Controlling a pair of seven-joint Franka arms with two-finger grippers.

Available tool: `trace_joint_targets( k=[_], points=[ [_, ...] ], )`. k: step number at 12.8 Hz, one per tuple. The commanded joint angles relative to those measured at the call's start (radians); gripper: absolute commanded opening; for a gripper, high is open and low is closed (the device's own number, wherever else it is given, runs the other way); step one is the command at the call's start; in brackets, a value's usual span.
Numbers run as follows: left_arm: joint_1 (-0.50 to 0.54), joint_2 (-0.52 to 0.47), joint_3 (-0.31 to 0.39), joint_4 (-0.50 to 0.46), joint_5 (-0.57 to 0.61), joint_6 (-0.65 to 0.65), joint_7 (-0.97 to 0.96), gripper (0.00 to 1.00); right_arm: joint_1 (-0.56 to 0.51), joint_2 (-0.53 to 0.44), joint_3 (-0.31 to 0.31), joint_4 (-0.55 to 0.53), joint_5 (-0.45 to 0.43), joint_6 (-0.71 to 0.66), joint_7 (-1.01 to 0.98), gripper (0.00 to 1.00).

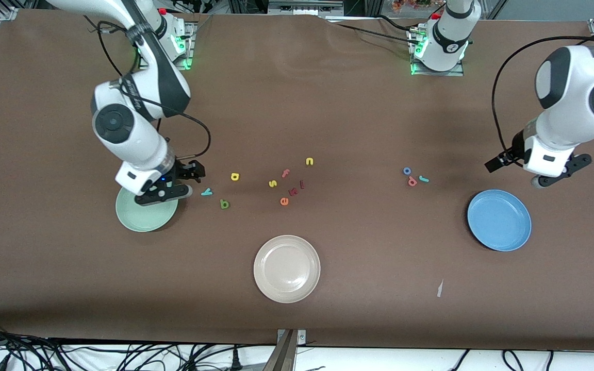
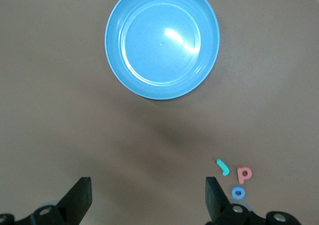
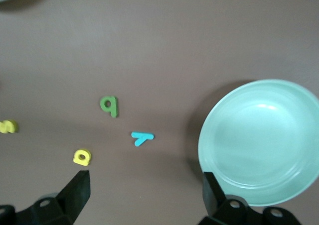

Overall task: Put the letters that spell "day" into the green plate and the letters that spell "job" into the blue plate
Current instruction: 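Move both grippers down to the cyan 7 and the cyan j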

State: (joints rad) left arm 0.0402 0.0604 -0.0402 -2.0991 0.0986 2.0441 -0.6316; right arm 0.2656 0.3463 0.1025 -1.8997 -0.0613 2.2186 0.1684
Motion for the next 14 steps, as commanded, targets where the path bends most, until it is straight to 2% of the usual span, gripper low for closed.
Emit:
trace_joint_targets(
  k=[1,2,5,6,7,9,11,13,14],
  points=[
    [-0.006,-0.008,0.000,-0.079,-0.022,0.106,-0.124,1.00,0.001,0.003,0.009,-0.056,-0.021,0.065,0.040,1.00],
    [-0.017,-0.002,0.002,-0.103,-0.063,0.149,-0.166,1.00,0.003,0.023,0.009,-0.076,-0.023,0.128,0.040,1.00],
    [-0.034,0.030,-0.001,-0.167,-0.066,0.261,-0.279,1.00,0.003,0.078,0.009,-0.136,-0.038,0.295,0.034,1.00],
    [-0.049,0.054,-0.001,-0.167,-0.066,0.263,-0.304,1.00,0.003,0.089,0.011,-0.139,-0.079,0.309,0.036,1.00],
    [-0.086,0.105,-0.001,-0.151,-0.065,0.266,-0.410,1.00,0.004,0.092,0.011,-0.142,-0.110,0.312,0.039,1.00],
    [-0.112,0.159,-0.006,-0.145,-0.045,0.336,-0.581,1.00,0.006,0.102,0.011,-0.147,-0.117,0.320,0.037,1.00],
    [-0.114,0.168,-0.006,-0.142,-0.059,0.340,-0.592,1.00,0.009,0.131,0.011,-0.147,-0.117,0.367,0.034,1.00],
    [-0.122,0.241,-0.006,-0.092,-0.059,0.346,-0.644,1.00,0.017,0.164,0.011,-0.148,-0.120,0.418,0.034,1.00],
    [-0.115,0.246,-0.007,-0.090,-0.060,0.352,-0.652,1.00,0.018,0.178,0.011,-0.151,-0.126,0.446,0.033,1.00]
  ],
)
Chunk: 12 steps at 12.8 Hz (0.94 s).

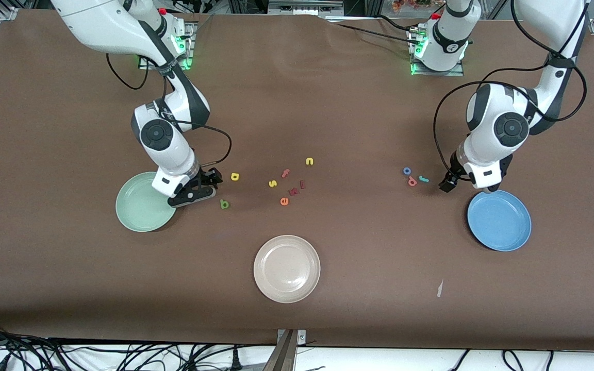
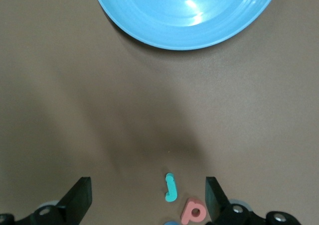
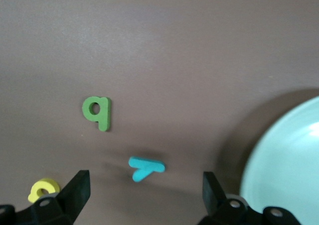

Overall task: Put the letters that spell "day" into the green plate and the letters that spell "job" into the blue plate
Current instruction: 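Move both grippers down to the cyan 7 and the cyan j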

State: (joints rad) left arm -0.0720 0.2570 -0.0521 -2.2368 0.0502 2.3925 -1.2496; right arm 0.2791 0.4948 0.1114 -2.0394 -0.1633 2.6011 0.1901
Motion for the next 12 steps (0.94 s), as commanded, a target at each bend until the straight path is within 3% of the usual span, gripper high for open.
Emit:
trace_joint_targets(
  k=[1,7,9,12],
  points=[
    [-0.008,0.054,0.005,0.049,-0.022,0.008,-0.042,1.00,0.008,0.031,0.002,-0.018,-0.036,0.068,0.014,1.00],
    [0.009,0.122,-0.048,0.062,-0.038,0.027,-0.079,1.00,0.009,0.044,0.002,-0.051,-0.064,0.120,0.015,1.00],
    [0.012,0.136,-0.064,0.060,-0.039,0.046,-0.077,0.90,0.009,0.047,0.002,-0.070,-0.064,0.145,0.014,1.00],
    [0.014,0.179,-0.064,0.060,-0.041,0.111,-0.080,0.90,0.009,0.039,0.002,-0.068,-0.061,0.137,0.008,0.92]
  ],
)
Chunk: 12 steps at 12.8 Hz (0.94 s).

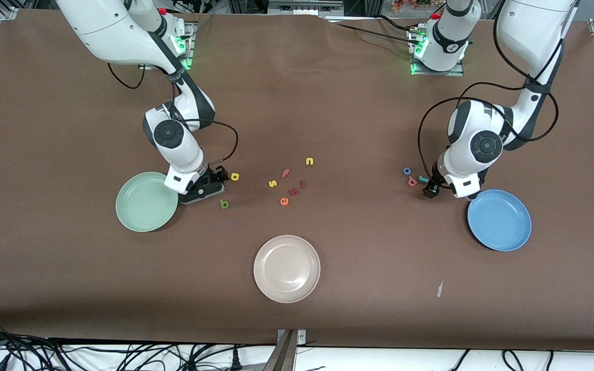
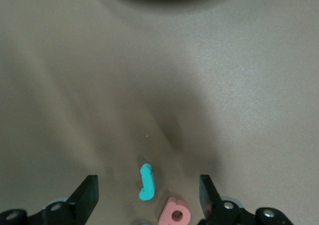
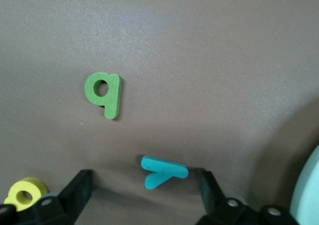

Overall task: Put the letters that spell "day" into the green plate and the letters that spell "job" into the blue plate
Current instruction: 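Grasp the 7 with the right gripper while the left gripper grasps the j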

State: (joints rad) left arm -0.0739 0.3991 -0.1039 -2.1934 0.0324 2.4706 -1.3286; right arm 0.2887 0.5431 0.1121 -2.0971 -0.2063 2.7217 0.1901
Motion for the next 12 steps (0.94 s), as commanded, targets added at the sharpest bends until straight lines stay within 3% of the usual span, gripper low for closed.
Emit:
trace_joint_targets(
  k=[1,5,8,11,12],
  points=[
    [0.016,0.047,-0.013,0.015,-0.025,0.040,-0.001,0.90,0.000,-0.012,0.001,-0.011,-0.016,0.017,0.006,0.87],
    [0.022,0.044,-0.016,-0.003,-0.025,0.060,-0.018,0.90,-0.002,-0.012,-0.002,-0.006,-0.007,0.016,0.006,0.74],
    [0.022,0.020,-0.033,-0.002,-0.026,0.053,-0.032,0.89,-0.002,-0.014,-0.003,-0.004,-0.004,0.016,0.006,0.57],
    [0.023,0.023,-0.036,-0.006,-0.026,0.054,-0.032,0.80,-0.002,-0.015,-0.005,-0.004,-0.002,0.016,0.009,0.32],
    [0.023,0.021,-0.036,-0.015,-0.026,0.054,-0.032,0.78,-0.002,-0.018,-0.006,-0.004,-0.002,0.016,0.008,0.29]
  ],
)
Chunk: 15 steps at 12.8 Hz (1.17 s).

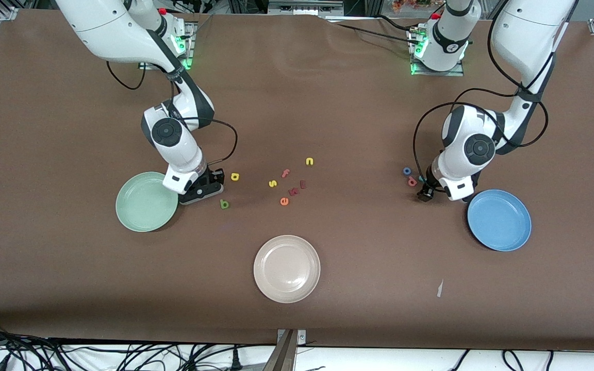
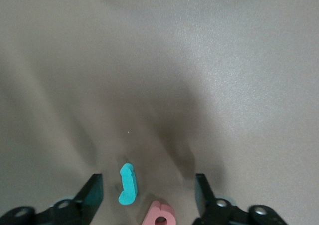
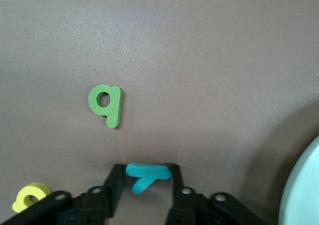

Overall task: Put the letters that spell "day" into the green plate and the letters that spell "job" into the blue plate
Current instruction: 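Grasp the 7 with the right gripper while the left gripper grasps the j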

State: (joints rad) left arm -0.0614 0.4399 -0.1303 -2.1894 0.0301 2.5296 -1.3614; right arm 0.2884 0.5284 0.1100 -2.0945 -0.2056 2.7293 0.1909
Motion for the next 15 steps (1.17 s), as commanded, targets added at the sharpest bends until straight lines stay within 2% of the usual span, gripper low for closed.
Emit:
trace_joint_targets(
  k=[1,3,6,9,12,13,15],
  points=[
    [0.011,-0.021,-0.011,-0.023,-0.025,-0.005,-0.001,0.74,-0.002,-0.005,-0.006,-0.007,-0.003,0.009,0.006,0.28],
    [0.011,-0.023,-0.011,-0.026,-0.027,-0.005,-0.030,0.68,-0.003,-0.042,-0.009,-0.007,-0.001,-0.015,0.004,0.28],
    [0.011,-0.023,-0.012,-0.024,-0.027,-0.005,-0.033,0.62,-0.017,-0.132,-0.009,-0.006,-0.001,-0.135,-0.039,0.28],
    [0.011,-0.030,-0.018,-0.033,-0.027,-0.005,-0.033,0.57,-0.112,-0.197,-0.009,-0.012,-0.003,-0.200,-0.210,0.29],
    [0.011,-0.033,-0.018,-0.053,-0.024,0.001,-0.030,0.57,-0.205,-0.202,-0.009,-0.016,-0.003,-0.206,-0.358,0.29],
    [0.012,-0.043,-0.018,-0.056,-0.024,0.001,-0.030,0.57,-0.233,-0.196,-0.009,-0.025,-0.003,-0.203,-0.390,0.34],
    [0.014,-0.064,-0.018,-0.075,-0.024,0.001,-0.028,0.57,-0.256,-0.194,-0.009,-0.032,-0.001,-0.201,-0.390,1.00]
  ],
)
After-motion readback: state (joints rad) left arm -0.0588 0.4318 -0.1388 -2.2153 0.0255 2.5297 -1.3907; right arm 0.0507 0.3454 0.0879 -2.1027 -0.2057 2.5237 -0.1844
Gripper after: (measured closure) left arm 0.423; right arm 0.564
